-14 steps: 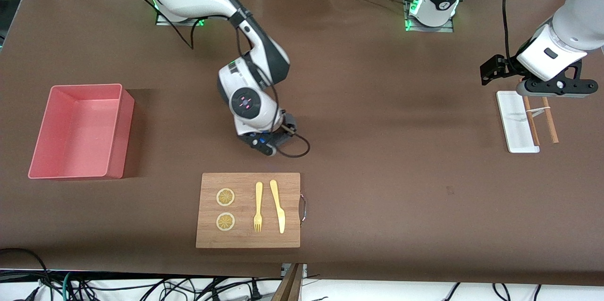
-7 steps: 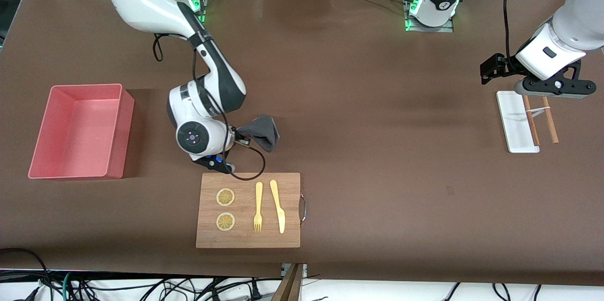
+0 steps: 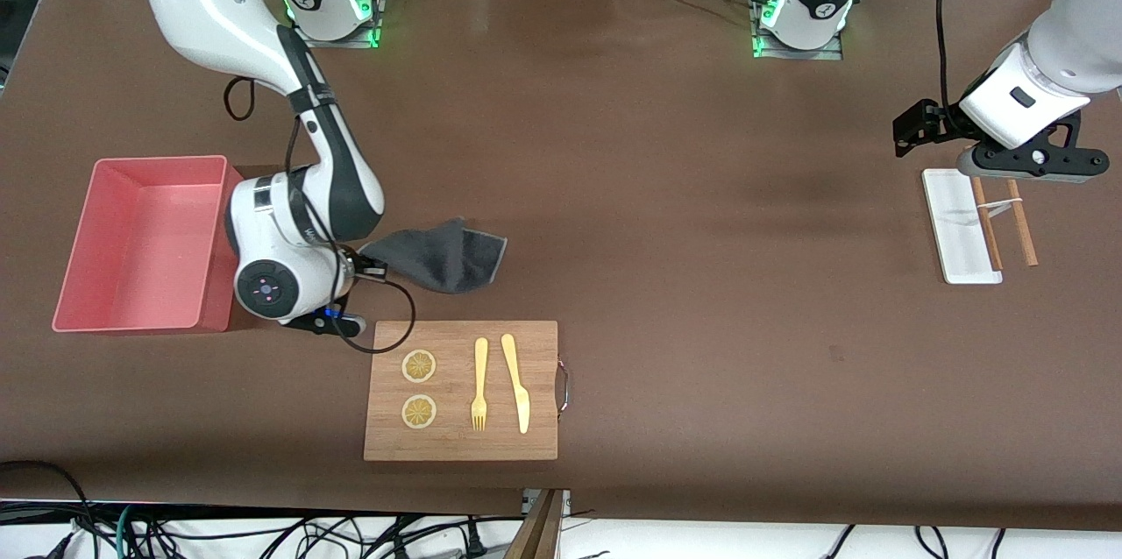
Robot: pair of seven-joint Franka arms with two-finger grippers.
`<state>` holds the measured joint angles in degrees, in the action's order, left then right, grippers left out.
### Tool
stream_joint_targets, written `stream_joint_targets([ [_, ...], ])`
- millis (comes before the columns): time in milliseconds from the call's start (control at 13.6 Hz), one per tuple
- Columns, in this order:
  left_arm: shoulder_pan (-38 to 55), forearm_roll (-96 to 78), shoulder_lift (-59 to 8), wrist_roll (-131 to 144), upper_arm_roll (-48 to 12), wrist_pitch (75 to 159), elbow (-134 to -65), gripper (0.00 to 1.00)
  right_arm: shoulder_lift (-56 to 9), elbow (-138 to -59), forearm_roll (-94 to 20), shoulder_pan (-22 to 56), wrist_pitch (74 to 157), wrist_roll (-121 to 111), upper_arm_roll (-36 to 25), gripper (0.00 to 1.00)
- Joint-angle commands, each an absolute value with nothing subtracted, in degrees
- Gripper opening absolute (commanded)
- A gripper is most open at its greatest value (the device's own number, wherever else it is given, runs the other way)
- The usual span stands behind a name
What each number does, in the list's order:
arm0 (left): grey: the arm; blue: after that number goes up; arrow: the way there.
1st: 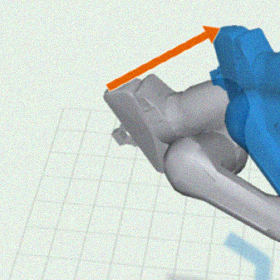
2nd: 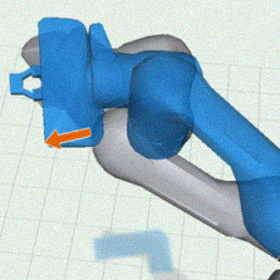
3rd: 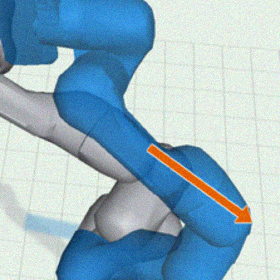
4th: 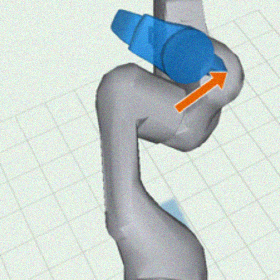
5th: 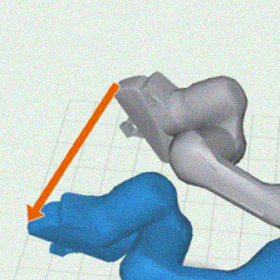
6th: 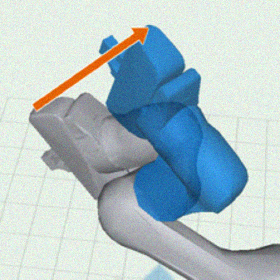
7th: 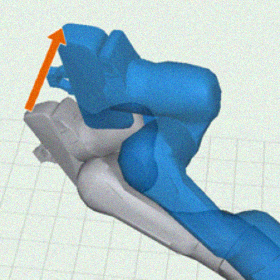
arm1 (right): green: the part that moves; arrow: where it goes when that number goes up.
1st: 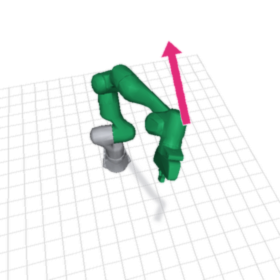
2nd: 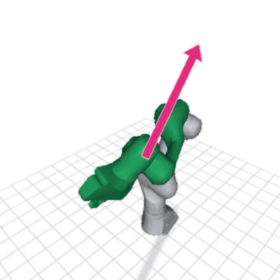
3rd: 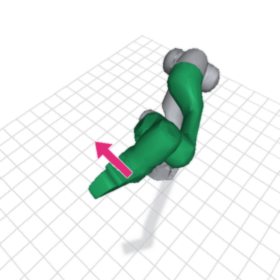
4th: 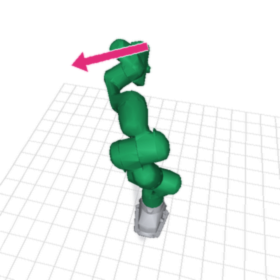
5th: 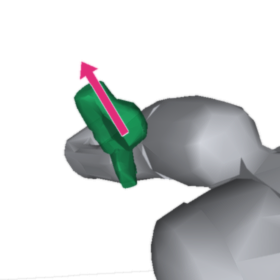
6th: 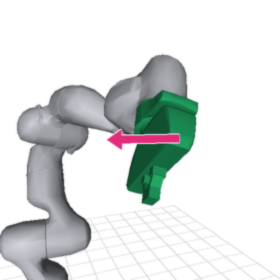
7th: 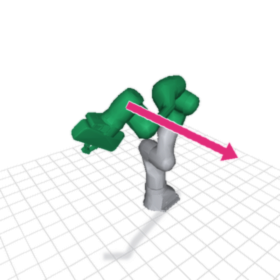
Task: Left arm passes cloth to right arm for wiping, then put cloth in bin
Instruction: 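Move the cloth over the pink bin and open the right gripper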
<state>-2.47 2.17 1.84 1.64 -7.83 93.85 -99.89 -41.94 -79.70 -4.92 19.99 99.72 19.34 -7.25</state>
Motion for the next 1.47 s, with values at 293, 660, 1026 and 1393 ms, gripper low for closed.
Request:
stream_joint_targets([
  [293, -2.8, 2.6, 2.3, 0.4, -8.0, 92.6, -98.7, 1.0, -38.1, -80.0, -4.7, 20.1, 95.4, 9.1, -12.1, 0.0],
  [660, -3.0, 2.6, 1.7, -0.1, -8.0, 92.8, -98.4, 1.0, -32.5, -79.7, -4.6, 20.0, 94.5, 7.8, -12.3, 0.0],
  [1026, -4.5, 2.5, 1.6, -0.2, -7.8, 93.1, -98.4, 1.0, -26.9, -77.2, -4.9, 20.0, 85.0, 1.3, -17.8, 0.0],
  [1393, -5.2, 1.5, 0.0, 0.8, -7.7, 92.8, -94.3, 1.0, -25.8, -70.0, -4.5, 18.9, 73.1, -7.7, -24.1, 0.0],
])
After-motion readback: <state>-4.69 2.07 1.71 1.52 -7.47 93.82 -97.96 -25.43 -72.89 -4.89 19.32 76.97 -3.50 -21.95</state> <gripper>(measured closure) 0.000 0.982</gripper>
